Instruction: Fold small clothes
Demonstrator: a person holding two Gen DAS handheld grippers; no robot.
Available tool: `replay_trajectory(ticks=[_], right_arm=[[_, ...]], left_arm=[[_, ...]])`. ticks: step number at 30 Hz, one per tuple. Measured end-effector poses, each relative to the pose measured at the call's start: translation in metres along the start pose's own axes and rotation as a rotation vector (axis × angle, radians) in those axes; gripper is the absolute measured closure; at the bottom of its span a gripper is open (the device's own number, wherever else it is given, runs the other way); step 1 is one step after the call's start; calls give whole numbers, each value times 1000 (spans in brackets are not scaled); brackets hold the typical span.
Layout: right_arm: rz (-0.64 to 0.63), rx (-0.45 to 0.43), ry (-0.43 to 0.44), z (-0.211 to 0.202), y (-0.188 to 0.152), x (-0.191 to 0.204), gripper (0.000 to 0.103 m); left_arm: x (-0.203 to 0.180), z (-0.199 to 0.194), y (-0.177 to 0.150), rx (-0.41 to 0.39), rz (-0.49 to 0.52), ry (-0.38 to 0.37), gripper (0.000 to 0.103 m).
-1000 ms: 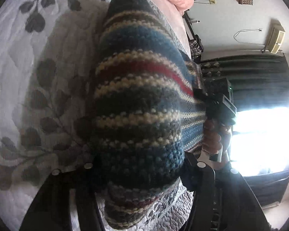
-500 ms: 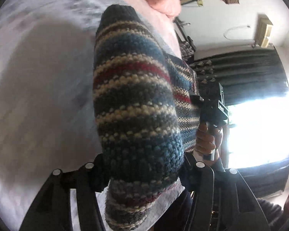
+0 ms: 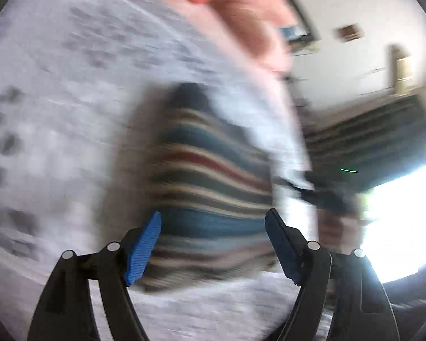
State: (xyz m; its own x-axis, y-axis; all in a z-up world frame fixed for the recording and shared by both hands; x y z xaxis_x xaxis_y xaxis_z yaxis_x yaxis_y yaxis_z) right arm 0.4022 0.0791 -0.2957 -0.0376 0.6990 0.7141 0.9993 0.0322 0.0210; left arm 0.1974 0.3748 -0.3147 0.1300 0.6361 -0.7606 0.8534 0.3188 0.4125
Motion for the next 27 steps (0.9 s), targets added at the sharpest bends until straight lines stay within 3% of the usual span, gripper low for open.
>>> replay_trajectory(ticks=[1,2,3,5,7,10,12,14,16,18,20,21,22,23,26,27], right_arm=[[-1,37,-18,14,-2,2,71],[-7,60,-43,21,-5,-2,84],[-31,50,-96,27,-10,-2,94],[-28,15,-124,30,-5,-12,96],[60,17,-106,39,1,-39,96],[31,10,-96,37,-2,-37,91],[-18,-61,-145,15,-5,-24,85],[-102,-114,-174,-6,-15,-5,85],[-159,-82,-153,-9,-31,12,85],[-211,-19,-170,5,-49,21,85],[-221,40,-217,25,-62,12,89],[-221,65,-278,39,-66,-2,97],[-236,63,-329,46,-67,-11,103],[-236,61,-341,50,-68,-18,103],[-228,29,-314,32,-72,-7,103],[-249,17,-301,24,-79,3,98]], left_arm=[[-6,8,-6,13,-7,-73,28],[-11,25,-11,43,-24,-126,29],[-8,37,-18,77,-39,-133,31],[12,64,-33,153,-107,-131,43],[33,79,-38,202,-167,-109,58],[31,82,-36,235,-199,-125,58],[20,70,-25,255,-166,-131,55],[-6,51,-5,208,-91,-185,52],[-13,31,6,146,-52,-196,45],[-10,31,28,83,-37,-154,40],[8,46,41,98,-54,-85,40],[23,57,43,129,-69,-20,42],[35,70,40,167,-85,-1,48],[41,75,38,184,-98,4,58],[36,69,49,199,-75,45,56],[24,61,53,180,-44,49,53]])
Point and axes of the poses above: each gripper's, at about its wrist camera, not at the fingertips, and z roughly the way its jaws point, x to its left, y to its top, the point moved 5 cm from there along z, roughly the way its jaws point, and after that the axes turned 13 degrees about z, right-handed, at the moved point
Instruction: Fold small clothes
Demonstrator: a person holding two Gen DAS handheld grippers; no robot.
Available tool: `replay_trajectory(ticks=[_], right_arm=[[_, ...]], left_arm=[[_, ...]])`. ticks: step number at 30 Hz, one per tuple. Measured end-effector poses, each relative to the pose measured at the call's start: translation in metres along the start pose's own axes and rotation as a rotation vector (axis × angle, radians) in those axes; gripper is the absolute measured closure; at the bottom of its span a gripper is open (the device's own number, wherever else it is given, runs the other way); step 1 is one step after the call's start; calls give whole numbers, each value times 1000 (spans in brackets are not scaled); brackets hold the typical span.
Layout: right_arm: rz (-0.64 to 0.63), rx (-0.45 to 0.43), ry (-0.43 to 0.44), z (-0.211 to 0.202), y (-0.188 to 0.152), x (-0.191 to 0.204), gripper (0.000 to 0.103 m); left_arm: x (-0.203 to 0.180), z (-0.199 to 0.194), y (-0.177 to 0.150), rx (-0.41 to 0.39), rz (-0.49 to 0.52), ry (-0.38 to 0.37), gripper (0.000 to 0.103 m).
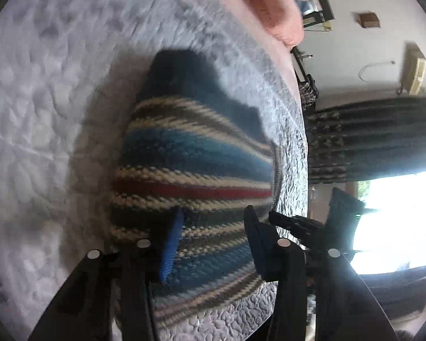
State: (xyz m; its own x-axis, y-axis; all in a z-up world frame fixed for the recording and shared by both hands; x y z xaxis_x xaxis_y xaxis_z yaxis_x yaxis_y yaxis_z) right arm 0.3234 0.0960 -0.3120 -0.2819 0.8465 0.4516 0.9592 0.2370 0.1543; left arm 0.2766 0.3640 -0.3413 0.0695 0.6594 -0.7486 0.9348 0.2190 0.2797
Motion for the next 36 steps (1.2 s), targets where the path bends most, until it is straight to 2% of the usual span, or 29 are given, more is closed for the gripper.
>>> replay_trajectory(ticks=[3,4,5,6,7,10,15,17,20,23,25,29,30,31,32,33,34,36], right_arm=[[-56,-6,22,-19,-24,17,98],[-67,13,18,-17,-37,19,99],[-72,27,-5,-10,-43,16,100],[-78,35,-58,1,-48,11,103],[-74,50,-101,17,-54,1,103],[-35,51,-95,24,-54,-2,103],[-80,-26,-100,-14,-67,24,101],[-72,-17,-120,-11,-77,20,101],[-40,34,-208,23,-85,-3,103],[-1,24,-193,25,-84,-3,103],[9,-6,-176,6,-87,4,103],[8,-63,-176,-30,-103,14,91],[11,-79,-179,-38,-110,17,76],[13,-107,-196,-47,-121,23,48],[15,-123,-213,-54,-128,23,35],[14,-152,-239,-62,-139,27,19],[7,-190,-270,-72,-151,30,13],[-6,-246,-352,-86,-166,37,11]], left_arm=[[-23,-15,-14,-15,80,-61,52],[-25,-15,-24,4,101,-40,52],[-22,-6,-33,39,113,18,52],[-13,-1,-40,55,103,49,54],[-3,7,-45,59,83,53,58],[1,16,-45,56,80,75,66],[-44,-12,-52,25,148,55,58],[-33,-13,-70,42,150,131,57],[3,15,-90,109,85,224,58],[0,22,-91,99,102,246,56],[-12,9,-92,81,107,235,49],[-44,-29,-104,21,170,336,28],[-48,-36,-108,8,179,366,26],[-59,-48,-116,-15,204,447,22],[-65,-54,-123,-22,220,496,20],[-72,-65,-132,-30,249,585,20],[-80,-73,-141,-39,272,641,18],[-95,-88,-158,-51,311,751,15]])
Point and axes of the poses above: each gripper's, at about its wrist camera, not at the fingertips, and z roughly the way its jaws point, x to its left, y to its top, the point moved 5 cm from there along z, roughly the way its jaws point, and after that the axes turned 13 degrees about z, right-handed, at the moved point
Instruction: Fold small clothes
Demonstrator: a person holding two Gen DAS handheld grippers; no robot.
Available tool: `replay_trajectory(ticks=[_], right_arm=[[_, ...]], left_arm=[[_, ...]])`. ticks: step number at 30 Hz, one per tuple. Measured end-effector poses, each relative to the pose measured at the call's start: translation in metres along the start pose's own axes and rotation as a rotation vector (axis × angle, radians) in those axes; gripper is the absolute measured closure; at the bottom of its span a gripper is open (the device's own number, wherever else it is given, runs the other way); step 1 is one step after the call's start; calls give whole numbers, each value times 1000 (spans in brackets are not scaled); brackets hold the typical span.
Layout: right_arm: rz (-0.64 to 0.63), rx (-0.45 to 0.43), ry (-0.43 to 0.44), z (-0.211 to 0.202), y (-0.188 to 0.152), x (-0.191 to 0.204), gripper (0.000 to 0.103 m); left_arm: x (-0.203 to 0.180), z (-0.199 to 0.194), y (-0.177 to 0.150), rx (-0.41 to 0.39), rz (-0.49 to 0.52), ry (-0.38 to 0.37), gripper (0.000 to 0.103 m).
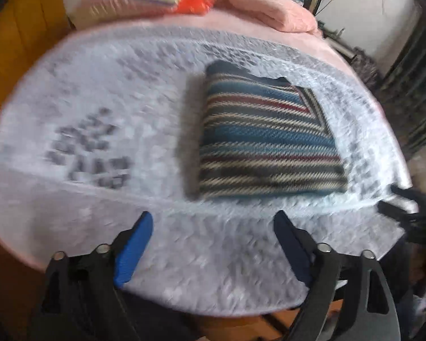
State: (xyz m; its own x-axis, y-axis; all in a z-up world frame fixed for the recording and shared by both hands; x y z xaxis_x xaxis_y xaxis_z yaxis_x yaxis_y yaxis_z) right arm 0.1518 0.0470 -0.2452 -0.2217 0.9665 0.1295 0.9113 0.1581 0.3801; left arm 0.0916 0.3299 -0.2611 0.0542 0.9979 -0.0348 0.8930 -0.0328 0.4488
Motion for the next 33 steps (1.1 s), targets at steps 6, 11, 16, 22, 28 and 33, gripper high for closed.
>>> replay_trajectory(ticks=[6,11,16,22,28,33], right_arm=[[12,-162,-271,-61,-15,8,3],[-16,-262,-256,-125,-19,28,3],[-12,-293,-209,-185,-19,42,3],[-17,-328,-180,-237,-25,57,3],[-24,-359,-189,-261,-32,63,3],[-21,-373,-196,-263,-33,63,3]], left_arm=[[-13,-90,-32,-137,9,125,15],[-41,-136,-34,-170,100,155,15],[-54,-188,-30,-245,90,69,14],[-62,-226,-23,-273,69,60,14],[-70,-235,-23,-276,35,102,14],[-69,-234,-26,-275,17,118,14]])
Point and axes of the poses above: each gripper's, at about its wrist camera, not at the fingertips, and z roughly the way its jaws point, x to its left, y to its top, the point moved 5 cm from there along z, roughly the way its jaws point, and after that the axes turned 13 degrees about z, right-handed, at the moved point
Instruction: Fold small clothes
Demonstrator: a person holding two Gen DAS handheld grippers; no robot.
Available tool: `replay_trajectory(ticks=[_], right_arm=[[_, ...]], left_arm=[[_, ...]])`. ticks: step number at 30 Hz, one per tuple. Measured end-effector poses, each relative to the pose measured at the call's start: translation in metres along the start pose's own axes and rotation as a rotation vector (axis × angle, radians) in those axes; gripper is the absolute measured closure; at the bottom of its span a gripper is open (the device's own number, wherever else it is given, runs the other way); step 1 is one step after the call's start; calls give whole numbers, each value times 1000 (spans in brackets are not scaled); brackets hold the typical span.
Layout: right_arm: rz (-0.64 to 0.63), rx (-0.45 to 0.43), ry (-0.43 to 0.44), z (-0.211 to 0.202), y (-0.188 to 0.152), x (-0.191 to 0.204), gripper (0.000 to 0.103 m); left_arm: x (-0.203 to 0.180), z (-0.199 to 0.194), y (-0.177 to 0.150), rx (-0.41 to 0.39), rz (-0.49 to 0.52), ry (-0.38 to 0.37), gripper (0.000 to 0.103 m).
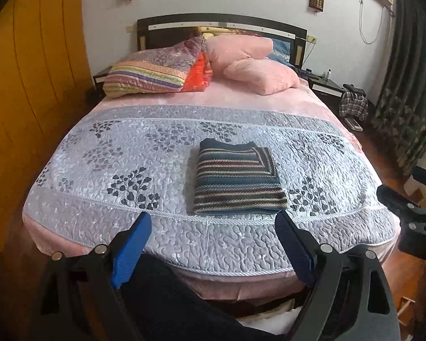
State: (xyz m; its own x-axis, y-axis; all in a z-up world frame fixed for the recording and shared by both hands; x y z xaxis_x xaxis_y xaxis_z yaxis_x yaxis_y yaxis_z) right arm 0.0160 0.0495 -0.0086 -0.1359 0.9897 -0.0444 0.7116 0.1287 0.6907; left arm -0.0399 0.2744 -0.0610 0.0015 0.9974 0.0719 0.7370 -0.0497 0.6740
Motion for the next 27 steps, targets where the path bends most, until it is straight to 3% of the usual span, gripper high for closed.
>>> replay_trajectory(ticks=[10,27], right_arm=[[-1,18,19,2,-1,6,3],[7,23,38,2,2,12,3]], left_arm=[[1,4,-3,60,4,8,14],[8,-8,7,28,4,58,14]])
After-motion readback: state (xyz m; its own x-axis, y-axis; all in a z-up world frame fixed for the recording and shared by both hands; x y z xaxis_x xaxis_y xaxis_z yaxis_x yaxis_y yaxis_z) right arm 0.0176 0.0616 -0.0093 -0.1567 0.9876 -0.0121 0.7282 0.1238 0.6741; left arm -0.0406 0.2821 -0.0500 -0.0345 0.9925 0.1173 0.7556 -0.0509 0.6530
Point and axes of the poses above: each gripper's, at about its wrist camera, not at the fingertips, and z roughly the way its jaws point, x to its left, y to its top, the point moved 5 cm from there along z, roughly the way its jaws point, and after that the axes turned 13 degrees about z, right-handed, at the moved point
